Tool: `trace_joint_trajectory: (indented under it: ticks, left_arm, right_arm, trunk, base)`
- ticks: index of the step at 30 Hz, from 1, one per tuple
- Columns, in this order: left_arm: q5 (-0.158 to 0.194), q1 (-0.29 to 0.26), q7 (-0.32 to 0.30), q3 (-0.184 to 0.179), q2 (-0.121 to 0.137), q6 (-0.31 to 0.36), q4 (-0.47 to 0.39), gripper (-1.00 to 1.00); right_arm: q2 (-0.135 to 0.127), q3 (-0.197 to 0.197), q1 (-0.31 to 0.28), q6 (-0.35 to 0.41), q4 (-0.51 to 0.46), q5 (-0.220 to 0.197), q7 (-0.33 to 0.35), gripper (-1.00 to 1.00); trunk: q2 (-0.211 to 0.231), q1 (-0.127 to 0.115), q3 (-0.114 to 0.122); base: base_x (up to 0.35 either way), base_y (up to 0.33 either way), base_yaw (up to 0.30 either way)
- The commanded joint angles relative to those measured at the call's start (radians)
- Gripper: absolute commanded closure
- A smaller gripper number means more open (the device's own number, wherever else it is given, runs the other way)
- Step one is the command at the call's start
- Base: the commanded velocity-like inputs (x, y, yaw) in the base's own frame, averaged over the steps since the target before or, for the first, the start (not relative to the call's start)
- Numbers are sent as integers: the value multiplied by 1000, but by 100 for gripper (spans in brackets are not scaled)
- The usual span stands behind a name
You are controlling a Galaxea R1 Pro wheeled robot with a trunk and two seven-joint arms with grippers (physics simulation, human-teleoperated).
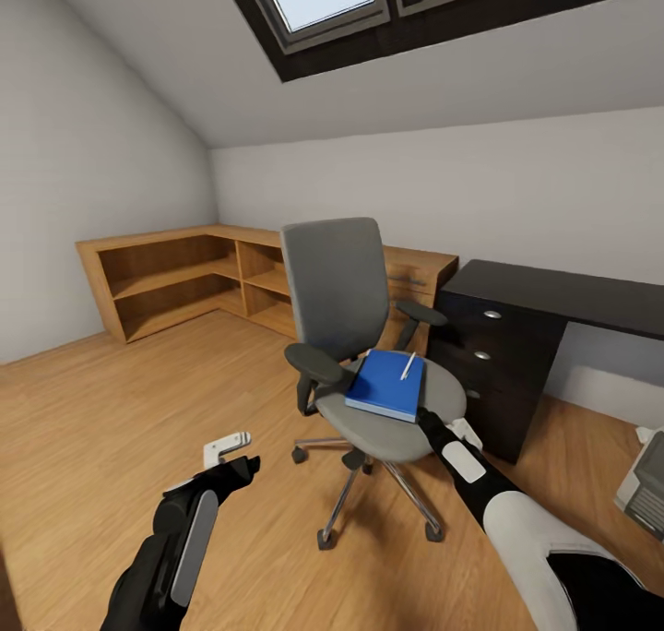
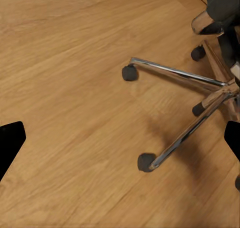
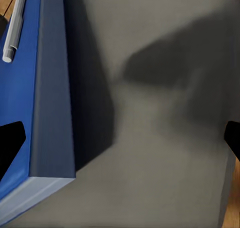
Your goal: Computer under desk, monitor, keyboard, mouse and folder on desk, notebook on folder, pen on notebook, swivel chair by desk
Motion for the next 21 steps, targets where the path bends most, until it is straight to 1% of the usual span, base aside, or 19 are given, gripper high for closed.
trace_joint_trajectory:
  ticks: [1, 9, 13, 15, 19, 21]
  left_arm:
    - [11, -1, 7, 1, -1, 4, -1, -100]
    - [11, -1, 8, -1, -1, 4, -1, -100]
    - [10, -1, 8, -11, -1, 4, -1, -100]
    - [10, -1, 9, -16, -1, 4, -1, -100]
    - [11, -1, 10, -19, 0, 4, -1, -100]
    - [12, -1, 11, -19, 1, 4, -2, -100]
  right_arm:
    - [1, -4, 0, -1, -1, -5, -2, -100]
    - [-3, -6, 0, -1, 0, -6, -1, -100]
    - [-7, -8, 0, -1, 1, -8, -3, -100]
    - [-14, -8, 0, 0, 1, -9, -3, -100]
    - [-20, -10, 0, 0, -1, -9, -5, -100]
    - [-35, -12, 0, 1, -1, -11, -5, -100]
  trunk:
    - [0, 0, -1]
    - [0, 0, -1]
    - [0, 0, -1]
    - [0, 0, -1]
    - [0, 0, -1]
    - [0, 0, -1]
  base:
    - [0, 0, 3]
    - [0, 0, 1]
    - [128, -108, 0]
    - [163, -141, 0]
    - [46, -40, 0]
    - [15, -13, 0]
